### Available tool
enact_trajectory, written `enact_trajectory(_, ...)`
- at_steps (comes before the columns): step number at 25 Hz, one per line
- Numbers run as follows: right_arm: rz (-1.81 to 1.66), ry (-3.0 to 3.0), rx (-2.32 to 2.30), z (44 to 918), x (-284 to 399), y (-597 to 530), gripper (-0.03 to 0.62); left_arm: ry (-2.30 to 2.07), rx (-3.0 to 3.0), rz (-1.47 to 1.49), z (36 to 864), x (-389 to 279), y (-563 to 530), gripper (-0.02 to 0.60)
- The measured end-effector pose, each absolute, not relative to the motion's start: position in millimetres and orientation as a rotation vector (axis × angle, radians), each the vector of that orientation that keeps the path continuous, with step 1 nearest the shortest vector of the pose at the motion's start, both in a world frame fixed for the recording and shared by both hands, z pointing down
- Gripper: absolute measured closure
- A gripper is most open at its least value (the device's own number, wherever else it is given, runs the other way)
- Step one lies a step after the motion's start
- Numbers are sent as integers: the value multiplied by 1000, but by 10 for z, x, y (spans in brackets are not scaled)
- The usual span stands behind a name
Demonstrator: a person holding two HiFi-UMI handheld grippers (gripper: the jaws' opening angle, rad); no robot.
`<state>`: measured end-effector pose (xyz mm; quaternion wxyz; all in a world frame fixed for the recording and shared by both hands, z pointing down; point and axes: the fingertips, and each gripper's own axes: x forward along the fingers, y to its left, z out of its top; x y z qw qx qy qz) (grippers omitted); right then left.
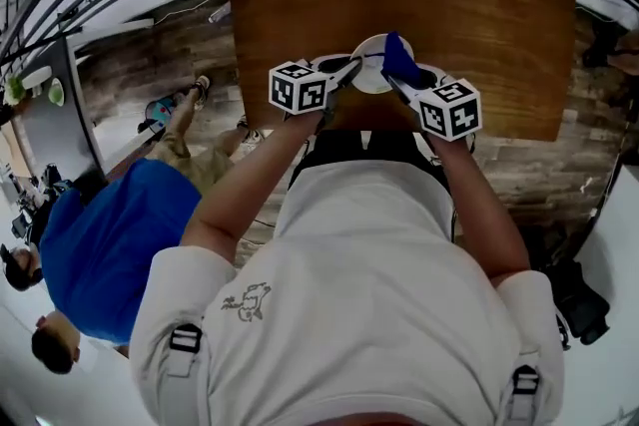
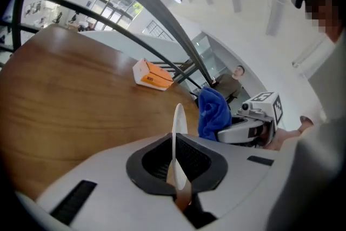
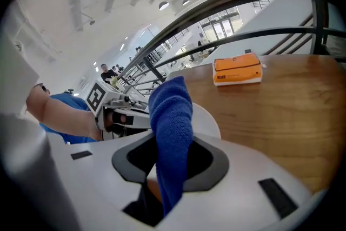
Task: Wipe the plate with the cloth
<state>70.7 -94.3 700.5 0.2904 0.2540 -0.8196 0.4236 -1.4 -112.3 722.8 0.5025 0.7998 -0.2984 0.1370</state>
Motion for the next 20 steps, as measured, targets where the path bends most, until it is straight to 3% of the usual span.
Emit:
enact_trajectory(11,1267,-2094,626,7577,653,-688,471,-782,1651,227,7968,-76,-1142,563)
enact_trajectory(20,1300,-2092,609,7659,651,-675,471,-799,1635,327,8156,-73,-1087,560)
